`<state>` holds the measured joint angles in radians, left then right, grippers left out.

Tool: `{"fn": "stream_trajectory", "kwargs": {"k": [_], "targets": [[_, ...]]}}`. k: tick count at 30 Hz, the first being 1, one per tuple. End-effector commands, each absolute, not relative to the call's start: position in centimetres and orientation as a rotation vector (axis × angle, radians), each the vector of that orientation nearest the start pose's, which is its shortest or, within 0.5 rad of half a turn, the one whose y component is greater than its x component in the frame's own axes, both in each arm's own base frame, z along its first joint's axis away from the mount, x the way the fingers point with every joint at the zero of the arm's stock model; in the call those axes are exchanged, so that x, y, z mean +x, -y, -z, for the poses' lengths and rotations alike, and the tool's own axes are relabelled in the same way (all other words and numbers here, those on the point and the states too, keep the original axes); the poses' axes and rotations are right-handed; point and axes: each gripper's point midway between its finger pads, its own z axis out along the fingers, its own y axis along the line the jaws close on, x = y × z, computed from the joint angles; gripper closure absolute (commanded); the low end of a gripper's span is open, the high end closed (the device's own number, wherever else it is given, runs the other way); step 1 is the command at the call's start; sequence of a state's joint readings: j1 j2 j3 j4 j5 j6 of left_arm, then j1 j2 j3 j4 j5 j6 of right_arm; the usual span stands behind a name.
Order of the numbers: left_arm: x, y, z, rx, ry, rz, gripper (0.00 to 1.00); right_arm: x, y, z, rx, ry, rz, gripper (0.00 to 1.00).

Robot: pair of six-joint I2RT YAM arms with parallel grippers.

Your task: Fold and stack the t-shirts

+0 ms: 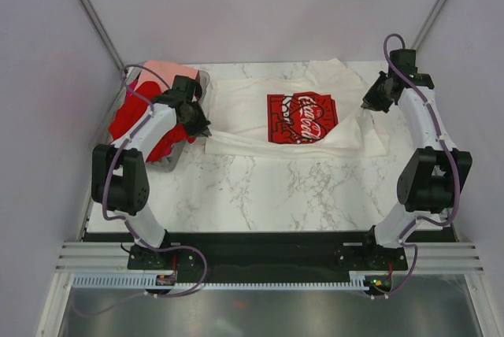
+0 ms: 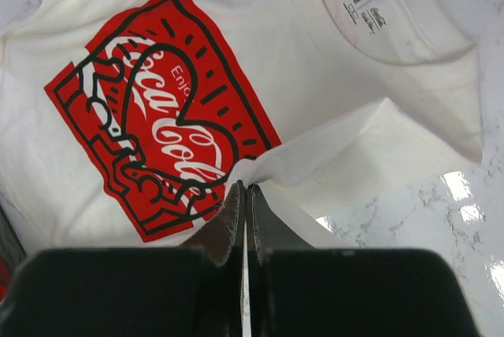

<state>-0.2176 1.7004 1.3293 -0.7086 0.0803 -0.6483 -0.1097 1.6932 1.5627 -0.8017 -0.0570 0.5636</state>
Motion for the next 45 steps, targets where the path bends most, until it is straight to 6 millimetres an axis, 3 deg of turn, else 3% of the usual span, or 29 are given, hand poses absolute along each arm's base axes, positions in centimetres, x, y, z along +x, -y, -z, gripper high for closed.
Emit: {"fn": "stream_trajectory", "kwargs": {"k": [1,6,10,11,12,13,14,15,17,18,19,20,21,22,23,24,25,26,27,28,29,31,34,41,45], "targets": [[39.6,12.2,-11.5,-0.492,-2.633,0.395,0.98,45.6,1.6,-20.4,0.748,-2.326,-0.28,1.0],[41.5,11.7,-10.3,-0.521,-2.649,0.396,0.98,48.5,1.8,-19.5,0.738,-2.339,-0.242,1.0],[42.7,11.7,-8.1,-0.548,-2.706,0.396,0.98,51.2,3.3,-18.1,0.767,-2.334,-0.151,1.0],[42.9,11.7,-7.7,-0.556,-2.721,0.405,0.91,51.7,3.4,-17.8,0.766,-2.337,-0.148,0.91],[43.8,12.1,-8.4,-0.546,-2.706,0.439,0.83,52.2,3.6,-17.5,0.758,-2.34,-0.14,0.74],[43.8,12.2,-8.4,-0.539,-2.725,0.444,0.65,52.9,4.0,-16.8,0.774,-2.358,-0.116,0.4],[43.9,12.3,-8.0,-0.539,-2.747,0.444,0.59,53.2,4.0,-16.8,0.772,-2.369,-0.116,0.27],[44.8,12.7,-9.5,-0.517,-2.724,0.474,0.54,53.5,4.1,-17.0,0.774,-2.374,-0.117,0.2],[44.6,12.6,-11.7,-0.488,-2.701,0.477,0.44,53.6,4.6,-18.1,0.758,-2.378,-0.082,0.1],[44.3,12.3,-12.6,-0.483,-2.682,0.462,0.4,53.0,5.2,-19.8,0.759,-2.35,-0.07,0.09],[44.0,12.1,-13.3,-0.476,-2.667,0.449,0.35,51.7,5.7,-18.8,0.787,-2.375,-0.038,0.06],[43.5,11.7,-13.7,-0.475,-2.658,0.432,0.34,50.7,6.4,-18.5,0.812,-2.377,-0.023,0.06],[42.4,11.1,-14.4,-0.48,-2.644,0.404,0.34,49.1,7.6,-20.4,0.843,-2.327,-0.029,0.06],[41.6,10.9,-14.4,-0.492,-2.645,0.39,0.34,46.9,8.0,-17.0,0.907,-2.382,-0.007,0.1],[41.0,10.6,-14.5,-0.503,-2.64,0.379,0.35,45.5,8.6,-16.5,0.934,-2.378,0.018,0.13],[39.6,10.1,-13.9,-0.53,-2.636,0.361,0.37,43.9,9.7,-17.8,0.951,-2.323,0.079,0.16],[39.1,10.1,-13.8,-0.534,-2.623,0.369,0.39,41.9,9.7,-15.1,0.972,-2.363,0.118,0.2],[38.5,10.2,-13.4,-0.542,-2.617,0.384,0.39,40.9,9.8,-14.5,0.97,-2.373,0.138,0.21],[36.7,10.2,-11.4,-0.561,-2.661,0.388,0.39,39.9,10.0,-14.6,0.978,-2.365,0.134,0.21],[36.9,10.4,-11.7,-0.569,-2.616,0.423,0.39,38.5,9.6,-12.4,0.994,-2.415,0.129,0.23],[35.7,10.5,-10.1,-0.581,-2.654,0.432,0.39,37.8,9.9,-11.6,1.02,-2.425,0.115,0.23],[35.7,11.0,-9.3,-0.589,-2.643,0.469,0.39,36.9,9.4,-9.5,1.052,-2.462,0.07,0.25],[35.5,11.9,-8.1,-0.582,-2.65,0.541,0.39,37.2,8.8,-8.4,1.071,-2.446,0.002,0.25],[35.5,11.8,-4.4,-0.618,-2.717,0.503,0.39,38.6,8.4,-5.5,1.074,-2.463,-0.064,0.27],[35.5,12.0,-3.6,-0.637,-2.731,0.502,0.4,39.7,8.3,-4.2,1.08,-2.455,-0.094,0.29]]}}
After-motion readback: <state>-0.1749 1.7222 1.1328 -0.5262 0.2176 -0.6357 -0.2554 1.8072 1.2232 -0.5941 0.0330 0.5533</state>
